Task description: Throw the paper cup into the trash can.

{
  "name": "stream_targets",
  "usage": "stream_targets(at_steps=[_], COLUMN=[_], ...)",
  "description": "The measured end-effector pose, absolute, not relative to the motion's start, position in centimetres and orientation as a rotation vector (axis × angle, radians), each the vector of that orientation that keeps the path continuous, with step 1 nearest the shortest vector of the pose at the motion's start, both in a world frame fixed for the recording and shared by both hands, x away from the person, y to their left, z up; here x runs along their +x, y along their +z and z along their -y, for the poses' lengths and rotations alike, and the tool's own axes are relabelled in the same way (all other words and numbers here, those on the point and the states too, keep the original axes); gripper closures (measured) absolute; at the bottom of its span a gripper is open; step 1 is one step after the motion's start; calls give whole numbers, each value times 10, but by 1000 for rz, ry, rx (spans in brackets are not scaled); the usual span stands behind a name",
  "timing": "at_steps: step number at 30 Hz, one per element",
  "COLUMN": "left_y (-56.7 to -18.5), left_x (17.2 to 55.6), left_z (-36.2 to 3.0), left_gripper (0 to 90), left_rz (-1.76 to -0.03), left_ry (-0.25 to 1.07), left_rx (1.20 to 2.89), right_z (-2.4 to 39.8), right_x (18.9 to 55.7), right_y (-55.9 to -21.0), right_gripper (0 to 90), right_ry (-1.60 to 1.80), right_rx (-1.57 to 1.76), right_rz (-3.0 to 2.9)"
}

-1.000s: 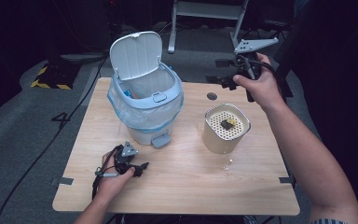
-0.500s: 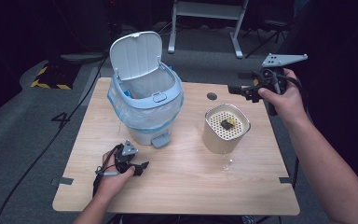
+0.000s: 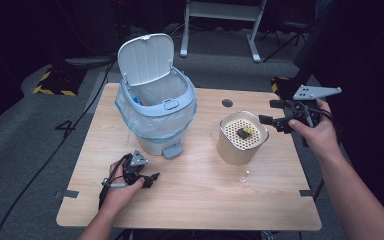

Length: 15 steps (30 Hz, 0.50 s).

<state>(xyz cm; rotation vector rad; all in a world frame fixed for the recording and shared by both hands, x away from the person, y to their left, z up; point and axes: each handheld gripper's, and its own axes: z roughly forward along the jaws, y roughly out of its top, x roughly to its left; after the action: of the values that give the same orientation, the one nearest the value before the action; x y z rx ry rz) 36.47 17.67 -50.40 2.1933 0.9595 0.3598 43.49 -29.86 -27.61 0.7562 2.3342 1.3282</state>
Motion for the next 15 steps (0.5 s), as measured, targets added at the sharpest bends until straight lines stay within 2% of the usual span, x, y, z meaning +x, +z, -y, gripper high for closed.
stream_targets(at_steps=[15], left_y=[-504], left_x=[365], left_z=[-177], left_gripper=[225], left_rz=[-963], left_ry=[366], left_rx=[2192], right_z=[332], right_x=[396], right_y=[-339], right_gripper=[250], right_ry=[1284], right_rx=[871], right_rz=[-2318])
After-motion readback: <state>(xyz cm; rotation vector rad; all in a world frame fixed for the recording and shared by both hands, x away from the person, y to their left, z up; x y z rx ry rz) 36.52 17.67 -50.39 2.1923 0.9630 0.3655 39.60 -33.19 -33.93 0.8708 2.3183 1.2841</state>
